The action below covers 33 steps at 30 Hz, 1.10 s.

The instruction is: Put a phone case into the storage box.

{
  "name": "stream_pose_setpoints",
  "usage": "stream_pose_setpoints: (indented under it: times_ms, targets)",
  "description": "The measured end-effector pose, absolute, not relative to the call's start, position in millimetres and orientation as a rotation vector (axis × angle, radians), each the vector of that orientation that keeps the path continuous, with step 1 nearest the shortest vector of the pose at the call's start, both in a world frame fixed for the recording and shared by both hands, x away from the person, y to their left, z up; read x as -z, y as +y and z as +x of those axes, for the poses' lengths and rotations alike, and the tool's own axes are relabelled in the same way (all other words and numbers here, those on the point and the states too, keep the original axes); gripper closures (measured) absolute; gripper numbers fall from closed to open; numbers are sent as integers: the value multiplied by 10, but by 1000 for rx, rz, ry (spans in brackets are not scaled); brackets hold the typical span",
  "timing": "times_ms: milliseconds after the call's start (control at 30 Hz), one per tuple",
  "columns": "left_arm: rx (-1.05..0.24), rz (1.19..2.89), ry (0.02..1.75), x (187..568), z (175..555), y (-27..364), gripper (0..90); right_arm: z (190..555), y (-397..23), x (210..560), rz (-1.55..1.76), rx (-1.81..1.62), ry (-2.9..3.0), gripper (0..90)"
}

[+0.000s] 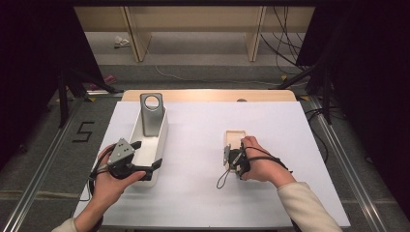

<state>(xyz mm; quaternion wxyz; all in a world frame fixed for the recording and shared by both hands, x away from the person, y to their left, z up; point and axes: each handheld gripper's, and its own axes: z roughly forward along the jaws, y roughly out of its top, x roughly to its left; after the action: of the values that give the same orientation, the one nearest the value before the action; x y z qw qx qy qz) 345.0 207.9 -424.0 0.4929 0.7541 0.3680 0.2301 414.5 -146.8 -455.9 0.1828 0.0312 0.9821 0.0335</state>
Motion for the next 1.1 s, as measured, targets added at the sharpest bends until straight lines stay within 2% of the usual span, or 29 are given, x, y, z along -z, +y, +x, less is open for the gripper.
stream_pose_setpoints:
  times_ms: [233,567,1100]
  targets:
    - [-556,1829,891,4240,3449,2074,39,4142,-1443,4556,68,-72,2790,384]
    - [-555,1831,888,4240,3447,2070,40,4113,-1395,4550,38,-25,2848,590]
    - [-555,1829,890,4239,3445,2068,44,4099,-1374,4546,8,3,2895,734]
